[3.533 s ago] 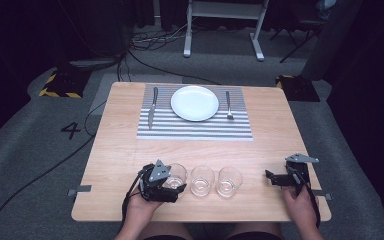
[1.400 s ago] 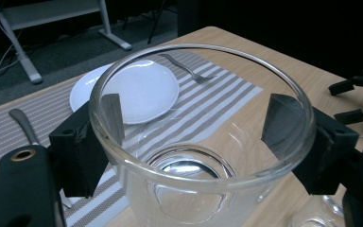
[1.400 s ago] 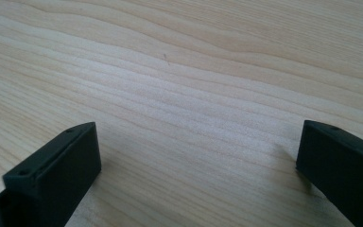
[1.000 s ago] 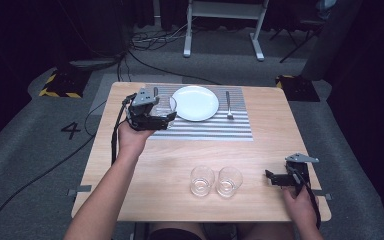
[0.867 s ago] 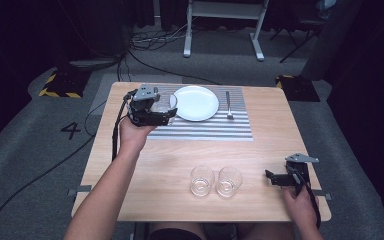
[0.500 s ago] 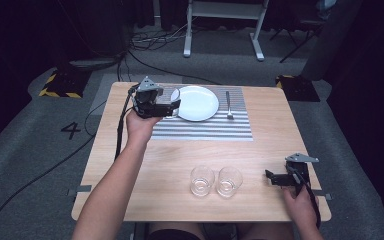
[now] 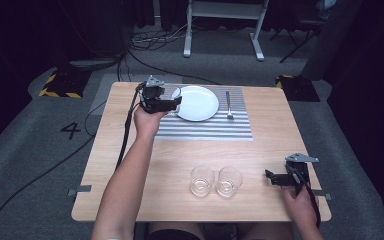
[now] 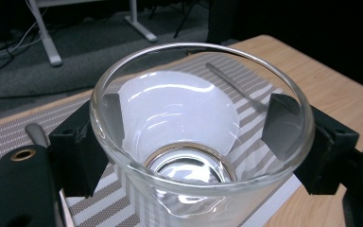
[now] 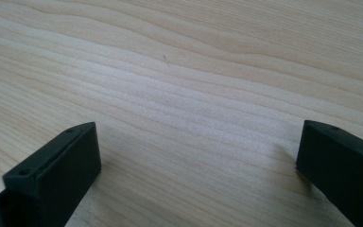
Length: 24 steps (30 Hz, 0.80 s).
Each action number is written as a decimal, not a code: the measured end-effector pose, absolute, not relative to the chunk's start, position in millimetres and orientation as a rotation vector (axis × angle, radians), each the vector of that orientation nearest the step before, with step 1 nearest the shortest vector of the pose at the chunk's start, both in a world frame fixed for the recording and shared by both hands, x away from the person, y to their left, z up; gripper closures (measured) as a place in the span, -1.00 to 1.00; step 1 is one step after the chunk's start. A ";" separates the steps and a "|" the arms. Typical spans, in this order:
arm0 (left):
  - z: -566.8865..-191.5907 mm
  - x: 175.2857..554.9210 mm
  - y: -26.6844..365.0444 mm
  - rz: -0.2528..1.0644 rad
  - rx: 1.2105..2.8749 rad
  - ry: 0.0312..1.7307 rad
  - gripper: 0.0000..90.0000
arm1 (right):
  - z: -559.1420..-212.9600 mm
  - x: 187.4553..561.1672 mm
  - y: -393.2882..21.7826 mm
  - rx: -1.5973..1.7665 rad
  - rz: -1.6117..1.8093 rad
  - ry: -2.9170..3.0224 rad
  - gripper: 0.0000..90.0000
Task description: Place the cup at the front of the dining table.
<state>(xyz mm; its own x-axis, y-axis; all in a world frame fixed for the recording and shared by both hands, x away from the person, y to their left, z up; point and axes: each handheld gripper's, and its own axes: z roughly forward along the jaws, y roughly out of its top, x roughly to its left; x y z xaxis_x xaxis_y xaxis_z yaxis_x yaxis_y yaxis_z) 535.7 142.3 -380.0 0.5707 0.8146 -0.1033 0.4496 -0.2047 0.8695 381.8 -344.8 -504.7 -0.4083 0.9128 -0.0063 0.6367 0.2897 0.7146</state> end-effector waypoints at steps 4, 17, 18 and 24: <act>-392.7 544.4 141.9 0.456 1.866 1.085 -0.58 | -504.7 381.9 -345.0 1.386 0.895 2.150 -0.99; -418.2 555.7 134.6 0.408 1.955 1.131 -0.59 | -504.8 381.9 -345.2 1.384 0.895 2.151 -0.99; -420.0 555.8 134.6 0.398 1.957 1.141 -0.59 | -504.7 381.9 -345.1 1.384 0.895 2.151 -0.99; -427.5 557.4 137.2 0.401 1.982 1.166 -0.59 | -504.7 381.9 -345.1 1.385 0.895 2.150 -0.99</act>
<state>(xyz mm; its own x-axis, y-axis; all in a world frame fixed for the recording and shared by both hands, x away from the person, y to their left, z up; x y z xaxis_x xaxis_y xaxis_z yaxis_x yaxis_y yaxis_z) 557.4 137.2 -427.5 0.5279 0.8416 -0.1143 0.5932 -0.2691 0.7588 381.9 -345.1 -504.7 -0.4097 0.9122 -0.0096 0.6359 0.2931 0.7139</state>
